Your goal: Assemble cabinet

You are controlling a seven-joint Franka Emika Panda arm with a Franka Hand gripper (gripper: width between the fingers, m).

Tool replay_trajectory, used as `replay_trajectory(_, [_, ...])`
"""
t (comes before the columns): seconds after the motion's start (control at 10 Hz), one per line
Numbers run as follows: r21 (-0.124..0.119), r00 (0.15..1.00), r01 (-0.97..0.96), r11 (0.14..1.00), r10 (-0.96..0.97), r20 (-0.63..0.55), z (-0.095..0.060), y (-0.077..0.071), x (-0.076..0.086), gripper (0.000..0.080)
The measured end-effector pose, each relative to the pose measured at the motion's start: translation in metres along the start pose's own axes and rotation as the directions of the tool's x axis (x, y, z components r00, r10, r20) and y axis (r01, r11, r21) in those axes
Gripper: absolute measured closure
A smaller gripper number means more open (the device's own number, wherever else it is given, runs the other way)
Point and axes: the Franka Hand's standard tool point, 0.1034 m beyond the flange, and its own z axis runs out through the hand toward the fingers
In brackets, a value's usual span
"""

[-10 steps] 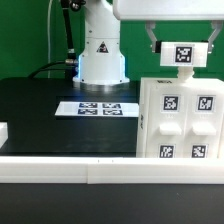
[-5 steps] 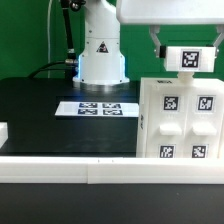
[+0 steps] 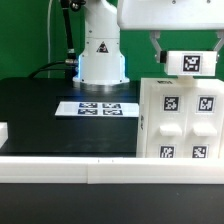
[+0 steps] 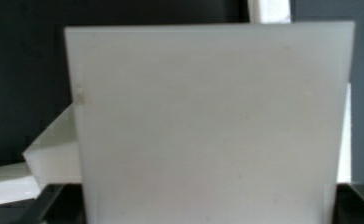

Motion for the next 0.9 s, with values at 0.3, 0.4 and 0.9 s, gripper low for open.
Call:
replay_trajectory(0.3, [0.000,1.000,0.000,1.000,0.000,0.000,0.0000,0.0000,0.0000,0.0236])
replay_trajectory(0.4, [0.000,1.000,0.000,1.000,0.000,0.000,0.0000,0.0000,0.0000,0.0236])
replay_trajectory(0.9, [0.000,1.000,-0.013,1.000,0.013,0.000,0.0000,-0.0002,0.0000,0.0236])
